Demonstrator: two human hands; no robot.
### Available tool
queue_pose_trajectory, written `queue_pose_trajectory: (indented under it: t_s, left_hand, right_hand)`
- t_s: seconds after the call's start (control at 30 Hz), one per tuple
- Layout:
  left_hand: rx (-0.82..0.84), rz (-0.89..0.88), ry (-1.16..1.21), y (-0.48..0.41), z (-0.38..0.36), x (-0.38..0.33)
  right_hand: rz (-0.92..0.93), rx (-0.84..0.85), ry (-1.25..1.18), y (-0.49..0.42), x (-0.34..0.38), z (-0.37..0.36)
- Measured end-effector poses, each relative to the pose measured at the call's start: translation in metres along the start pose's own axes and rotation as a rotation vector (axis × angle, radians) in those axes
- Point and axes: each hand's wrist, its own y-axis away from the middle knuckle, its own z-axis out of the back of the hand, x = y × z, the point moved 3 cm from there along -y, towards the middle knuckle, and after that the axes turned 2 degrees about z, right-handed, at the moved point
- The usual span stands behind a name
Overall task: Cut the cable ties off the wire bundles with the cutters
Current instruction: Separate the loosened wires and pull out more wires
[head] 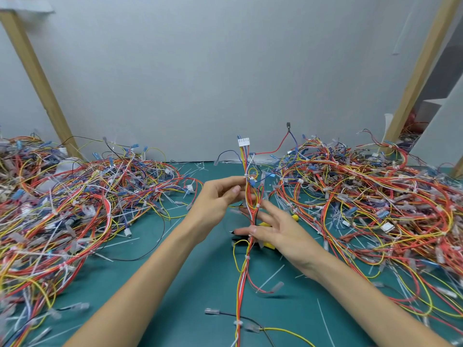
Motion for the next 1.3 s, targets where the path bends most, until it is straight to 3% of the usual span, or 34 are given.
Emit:
queue_pose_trajectory:
  t_s: [0.33, 0.57, 0.67, 0.77, 0.87, 0.93, 1.1, 1.3]
  left_hand:
    - [0.037, -0.024, -0.133, 0.0, 0.005, -0.014]
    - [-0.03, -0.032, -0.225, -0.003, 0.026, -0.022]
    - [-0.021, 0.099, -0.236, -0.005, 0.035, -0.019]
    - [0.122, 0.385, -0.24, 0.0, 0.037, -0.011]
    - [0.209, 0.54, -0.186, 0.007, 0.033, -0.007]
    - [0.3, 0.584, -0.111, 0.011, 0.027, -0.006]
    - [0.767, 0.603, 0.068, 0.025, 0.002, -0.004]
    - [0.857, 0.615, 0.327, 0.032, -0.014, 0.014]
  right_hand:
    - [0.03, 0.004, -0.003, -0.002, 0.0, 0.001]
    - [-0.004, -0.013, -0.159, -0.005, -0.005, 0.007]
    - [0.004, -0.023, -0.222, -0.006, -0.003, 0.009]
    - [0.024, -0.028, -0.267, -0.007, 0.004, 0.013]
    - [0.063, -0.054, -0.274, -0.01, 0.012, 0.02]
    - [0.091, -0.075, -0.289, -0.013, 0.017, 0.025]
    - [0.097, -0.107, -0.387, -0.022, 0.021, 0.037]
    - [0.106, -0.167, -0.359, -0.026, 0.015, 0.043]
